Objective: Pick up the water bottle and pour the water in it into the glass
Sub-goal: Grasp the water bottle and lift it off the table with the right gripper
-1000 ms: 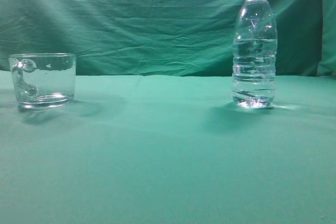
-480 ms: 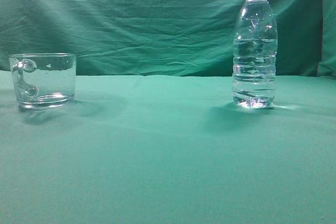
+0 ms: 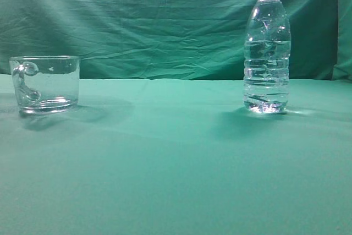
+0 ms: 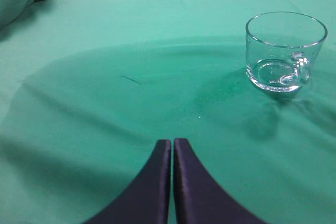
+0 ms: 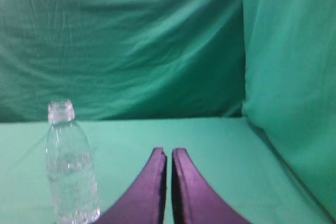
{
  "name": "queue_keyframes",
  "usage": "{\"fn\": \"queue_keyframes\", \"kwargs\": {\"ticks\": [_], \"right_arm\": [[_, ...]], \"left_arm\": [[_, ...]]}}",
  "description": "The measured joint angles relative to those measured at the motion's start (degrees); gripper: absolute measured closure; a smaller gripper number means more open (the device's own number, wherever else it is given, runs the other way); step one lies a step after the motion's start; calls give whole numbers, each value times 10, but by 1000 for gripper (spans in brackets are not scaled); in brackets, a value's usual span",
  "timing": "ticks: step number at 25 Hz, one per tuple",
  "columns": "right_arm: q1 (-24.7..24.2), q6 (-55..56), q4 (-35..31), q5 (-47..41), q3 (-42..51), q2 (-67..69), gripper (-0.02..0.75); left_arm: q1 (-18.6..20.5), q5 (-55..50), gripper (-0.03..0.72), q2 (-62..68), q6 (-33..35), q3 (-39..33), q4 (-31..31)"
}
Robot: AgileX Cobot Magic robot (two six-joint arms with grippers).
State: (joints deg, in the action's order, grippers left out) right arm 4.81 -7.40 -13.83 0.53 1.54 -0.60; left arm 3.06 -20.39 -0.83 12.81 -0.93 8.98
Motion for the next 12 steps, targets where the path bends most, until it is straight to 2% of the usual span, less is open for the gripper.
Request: {"fn": "queue_keyframes", "kwargs": {"ticks": [2,5,12], "right_arm": [[0,8,-3,11,-4,0,738],[0,9,2,-19,-51,7,738],[0,47,-22,-10,-155,108,738]], "left_arm": [[0,0,688,0,0,0,0],[0,0,688,0,0,0,0],[0,0,688,0,0,0,0]]}}
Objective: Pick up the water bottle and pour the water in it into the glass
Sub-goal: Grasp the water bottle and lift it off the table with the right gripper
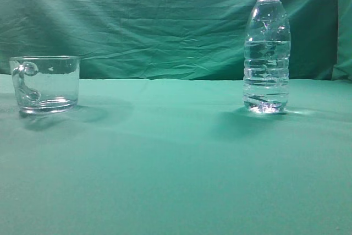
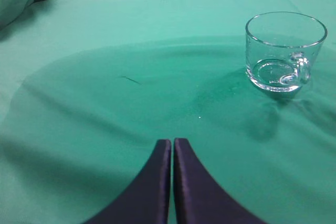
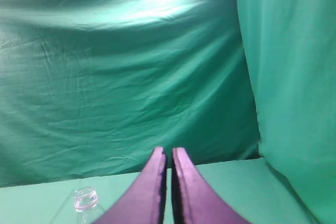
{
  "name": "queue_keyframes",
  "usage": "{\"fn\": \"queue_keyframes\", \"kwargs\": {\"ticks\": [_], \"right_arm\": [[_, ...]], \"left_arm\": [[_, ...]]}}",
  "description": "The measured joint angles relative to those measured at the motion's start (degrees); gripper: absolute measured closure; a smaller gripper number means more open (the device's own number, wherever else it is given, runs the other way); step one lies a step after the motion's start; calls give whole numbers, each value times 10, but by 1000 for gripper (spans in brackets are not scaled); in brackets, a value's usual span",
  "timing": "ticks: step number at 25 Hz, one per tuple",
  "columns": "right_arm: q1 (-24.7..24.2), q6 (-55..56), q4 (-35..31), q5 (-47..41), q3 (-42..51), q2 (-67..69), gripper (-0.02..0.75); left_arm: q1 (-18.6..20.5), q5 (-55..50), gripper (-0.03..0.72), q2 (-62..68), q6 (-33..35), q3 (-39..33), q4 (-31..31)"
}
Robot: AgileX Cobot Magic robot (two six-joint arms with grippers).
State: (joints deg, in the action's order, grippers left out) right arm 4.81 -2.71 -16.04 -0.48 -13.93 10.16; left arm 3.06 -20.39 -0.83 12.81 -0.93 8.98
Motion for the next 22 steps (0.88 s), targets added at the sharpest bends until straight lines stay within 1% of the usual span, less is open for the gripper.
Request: {"fn": "queue_keyframes", "kwargs": {"ticks": [5,9,13,15,18,20,22], "right_arm": [[0,25,-4,0,-6,70,738],[0,27,-3,-7,-18,155,738],[9,24,8,27,-19,233,738],[41,24,52,54,-19,266,738],[111,23,141,117,-19,321,738],[157,23,165,175,-20,360,738],[187,23,175,223,-21,410,738]], "left_arm": [[0,0,688,0,0,0,0],[0,0,688,0,0,0,0],[0,0,688,0,0,0,0],[0,0,688,0,0,0,0],[0,0,688,0,0,0,0],[0,0,688,0,0,0,0],[0,0,688,0,0,0,0]]}}
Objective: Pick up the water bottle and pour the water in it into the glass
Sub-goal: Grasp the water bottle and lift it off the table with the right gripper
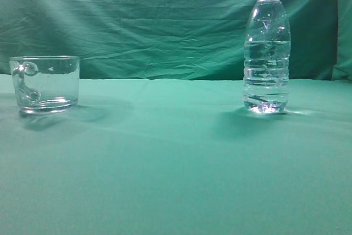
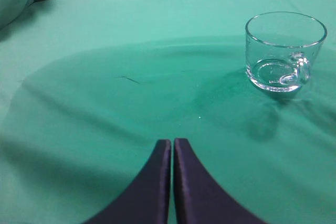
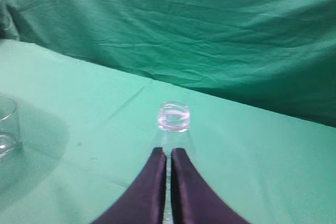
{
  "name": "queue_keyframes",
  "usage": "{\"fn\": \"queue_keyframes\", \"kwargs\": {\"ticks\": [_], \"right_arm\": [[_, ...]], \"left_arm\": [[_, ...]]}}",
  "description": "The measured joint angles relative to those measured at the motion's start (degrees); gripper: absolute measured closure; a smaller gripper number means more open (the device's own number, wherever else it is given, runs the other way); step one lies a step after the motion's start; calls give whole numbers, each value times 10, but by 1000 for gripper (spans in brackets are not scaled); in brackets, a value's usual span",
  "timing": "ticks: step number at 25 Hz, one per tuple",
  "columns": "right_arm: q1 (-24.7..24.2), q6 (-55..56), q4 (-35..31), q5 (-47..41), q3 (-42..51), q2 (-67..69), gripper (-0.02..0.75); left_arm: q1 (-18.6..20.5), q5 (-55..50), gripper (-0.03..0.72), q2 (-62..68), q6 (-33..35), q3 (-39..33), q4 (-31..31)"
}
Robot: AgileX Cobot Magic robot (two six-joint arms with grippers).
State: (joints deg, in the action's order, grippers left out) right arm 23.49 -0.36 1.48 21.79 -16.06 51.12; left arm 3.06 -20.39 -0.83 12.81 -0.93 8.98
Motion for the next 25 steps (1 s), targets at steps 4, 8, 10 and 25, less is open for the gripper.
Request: {"fn": "queue_keyframes", "kwargs": {"ticks": [4,8,10,25], "right_arm": [[23,0,6,75,0,104,738],[23,0,6,135,-13,200,534],[23,1,6,147,-25,239,377],[25,41,-87,200,-130,455,92]], "left_arm": [[0,0,688,0,0,0,0],[0,0,688,0,0,0,0],[0,0,688,0,0,0,0],[0,0,688,0,0,0,0]]}}
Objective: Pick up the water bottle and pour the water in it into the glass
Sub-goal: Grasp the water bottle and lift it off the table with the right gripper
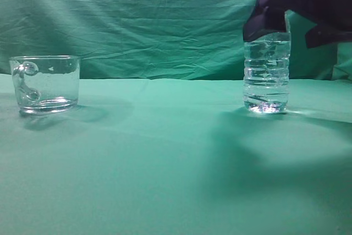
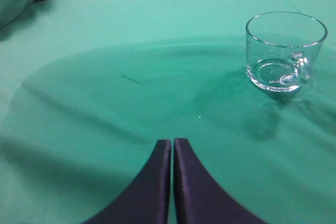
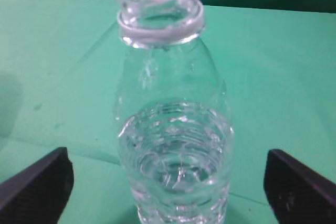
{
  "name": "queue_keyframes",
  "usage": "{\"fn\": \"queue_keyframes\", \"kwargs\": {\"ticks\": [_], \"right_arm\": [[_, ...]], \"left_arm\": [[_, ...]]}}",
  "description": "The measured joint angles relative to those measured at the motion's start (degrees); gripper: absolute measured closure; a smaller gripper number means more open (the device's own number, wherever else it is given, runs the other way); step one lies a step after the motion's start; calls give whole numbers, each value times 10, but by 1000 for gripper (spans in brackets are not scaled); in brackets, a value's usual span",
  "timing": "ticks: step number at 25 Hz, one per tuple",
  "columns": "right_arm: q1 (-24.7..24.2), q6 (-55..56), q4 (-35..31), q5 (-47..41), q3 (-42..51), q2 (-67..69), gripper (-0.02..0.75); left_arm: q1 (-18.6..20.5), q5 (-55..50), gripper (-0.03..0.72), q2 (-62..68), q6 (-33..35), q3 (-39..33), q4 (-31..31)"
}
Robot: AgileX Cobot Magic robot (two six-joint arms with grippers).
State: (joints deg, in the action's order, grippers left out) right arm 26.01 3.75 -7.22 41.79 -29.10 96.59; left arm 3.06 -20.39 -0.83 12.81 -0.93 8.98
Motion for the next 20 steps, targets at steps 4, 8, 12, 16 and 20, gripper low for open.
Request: {"fn": "queue_keyframes", "kwargs": {"ticks": [4,8,12,16,20], "right_arm": [[0,0,0,14,-34,50,92],[0,1,-1,37,-57,88,148],[0,-10,-3,59,-69,109,205],[0,-20,-9,80,-71,126,198],[0,-24,-16,86,-72,138,273]], "left_arm": [[0,0,688,0,0,0,0],[0,0,688,0,0,0,0],[0,0,688,0,0,0,0],[0,0,688,0,0,0,0],[0,0,688,0,0,0,0]]}}
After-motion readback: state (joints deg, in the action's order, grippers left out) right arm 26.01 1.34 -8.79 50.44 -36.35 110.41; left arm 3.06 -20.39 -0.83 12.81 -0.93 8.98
